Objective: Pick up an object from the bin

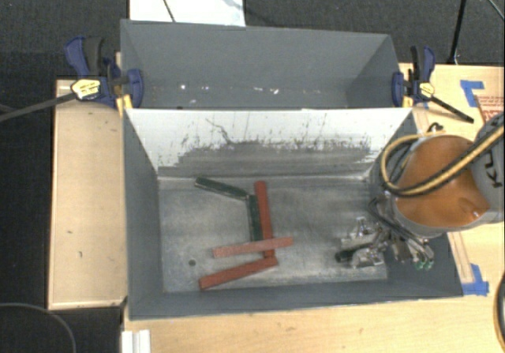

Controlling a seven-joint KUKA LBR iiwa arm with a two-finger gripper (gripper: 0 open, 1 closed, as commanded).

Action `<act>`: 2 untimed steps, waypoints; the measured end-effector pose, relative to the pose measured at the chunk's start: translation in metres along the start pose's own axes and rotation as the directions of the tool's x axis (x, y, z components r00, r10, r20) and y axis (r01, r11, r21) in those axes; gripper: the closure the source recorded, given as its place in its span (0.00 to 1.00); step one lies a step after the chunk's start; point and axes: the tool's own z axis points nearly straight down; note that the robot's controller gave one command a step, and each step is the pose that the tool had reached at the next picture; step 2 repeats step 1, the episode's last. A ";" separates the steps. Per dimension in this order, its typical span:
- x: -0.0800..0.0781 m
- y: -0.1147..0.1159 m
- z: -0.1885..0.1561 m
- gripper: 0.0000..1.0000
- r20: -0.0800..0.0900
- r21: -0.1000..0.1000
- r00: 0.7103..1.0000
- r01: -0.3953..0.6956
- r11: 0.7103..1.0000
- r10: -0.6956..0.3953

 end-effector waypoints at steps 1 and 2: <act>-0.016 -0.010 -0.143 1.00 -0.015 -0.005 1.000 0.010 1.000 -0.010; -0.016 -0.010 -0.143 1.00 -0.015 -0.005 1.000 0.010 1.000 -0.010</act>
Offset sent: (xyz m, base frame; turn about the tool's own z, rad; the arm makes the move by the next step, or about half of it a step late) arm 0.0000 0.0000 0.0000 0.0000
